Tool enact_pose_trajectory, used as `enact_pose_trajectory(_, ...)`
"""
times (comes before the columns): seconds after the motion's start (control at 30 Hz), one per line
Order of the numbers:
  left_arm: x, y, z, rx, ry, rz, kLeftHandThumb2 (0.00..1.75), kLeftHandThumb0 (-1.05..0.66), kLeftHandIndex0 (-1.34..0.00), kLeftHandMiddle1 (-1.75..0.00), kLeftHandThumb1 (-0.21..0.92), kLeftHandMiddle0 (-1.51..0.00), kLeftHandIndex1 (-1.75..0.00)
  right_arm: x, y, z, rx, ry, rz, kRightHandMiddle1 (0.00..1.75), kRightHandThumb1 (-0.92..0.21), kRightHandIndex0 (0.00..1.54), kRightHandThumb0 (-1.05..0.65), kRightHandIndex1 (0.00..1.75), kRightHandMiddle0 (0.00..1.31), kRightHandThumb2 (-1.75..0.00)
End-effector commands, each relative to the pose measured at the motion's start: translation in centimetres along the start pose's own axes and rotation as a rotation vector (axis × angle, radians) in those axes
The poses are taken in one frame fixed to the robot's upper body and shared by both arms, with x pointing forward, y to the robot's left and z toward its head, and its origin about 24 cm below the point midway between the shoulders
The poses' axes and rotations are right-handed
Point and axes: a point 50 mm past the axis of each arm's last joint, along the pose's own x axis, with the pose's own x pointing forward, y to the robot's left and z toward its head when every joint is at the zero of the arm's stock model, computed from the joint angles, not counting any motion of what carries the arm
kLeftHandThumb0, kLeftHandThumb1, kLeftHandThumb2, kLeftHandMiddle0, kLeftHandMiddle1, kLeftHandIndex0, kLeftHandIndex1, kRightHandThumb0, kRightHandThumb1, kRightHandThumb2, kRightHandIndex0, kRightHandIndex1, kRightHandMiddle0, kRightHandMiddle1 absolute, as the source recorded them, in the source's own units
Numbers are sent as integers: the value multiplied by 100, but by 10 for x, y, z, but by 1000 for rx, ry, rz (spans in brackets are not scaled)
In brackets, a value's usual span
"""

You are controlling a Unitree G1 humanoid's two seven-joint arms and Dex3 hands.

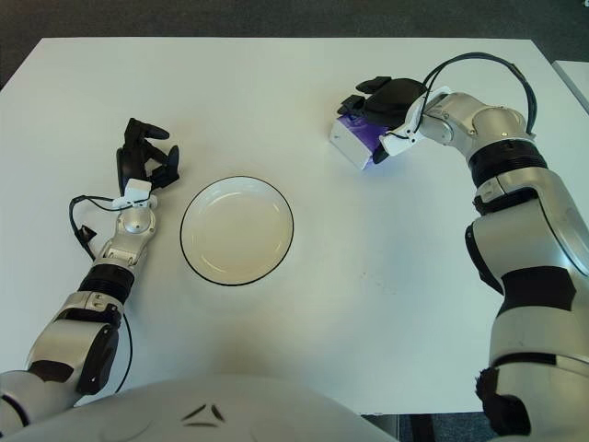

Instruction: Put the tissue paper into the plate.

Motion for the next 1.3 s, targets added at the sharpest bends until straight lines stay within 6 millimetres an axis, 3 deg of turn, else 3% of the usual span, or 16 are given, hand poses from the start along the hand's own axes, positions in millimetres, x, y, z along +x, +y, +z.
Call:
enact_pose_trajectory(0.0, -71, -6, -55, 64, 281, -70, 86, -40, -42, -175, 64, -96, -168, 3, 10, 5, -3, -13, 23, 45, -78, 14, -72, 0, 0, -19)
enact_pose_trajectory(0.4, -70, -5, -56, 54, 284, -68, 86, -40, -42, -175, 64, -98, -169, 4, 13, 6, 0, -10, 37, 49, -66, 16, -68, 0, 0, -43)
enact_pose_trajectory(0.77, -70, -3, -57, 64, 283, -59, 85, -40, -42, -175, 64, -96, -168, -1, 18, -1, 6, 27, 64, 55, -61, 17, -67, 0, 0, -51)
enact_pose_trajectory(1.27, -69, -1, -58, 58, 297, -57, 85, -39, -40, -175, 65, -92, -170, -6, 20, -8, 28, 72, 79, 52, -58, 15, -66, 0, 0, -54)
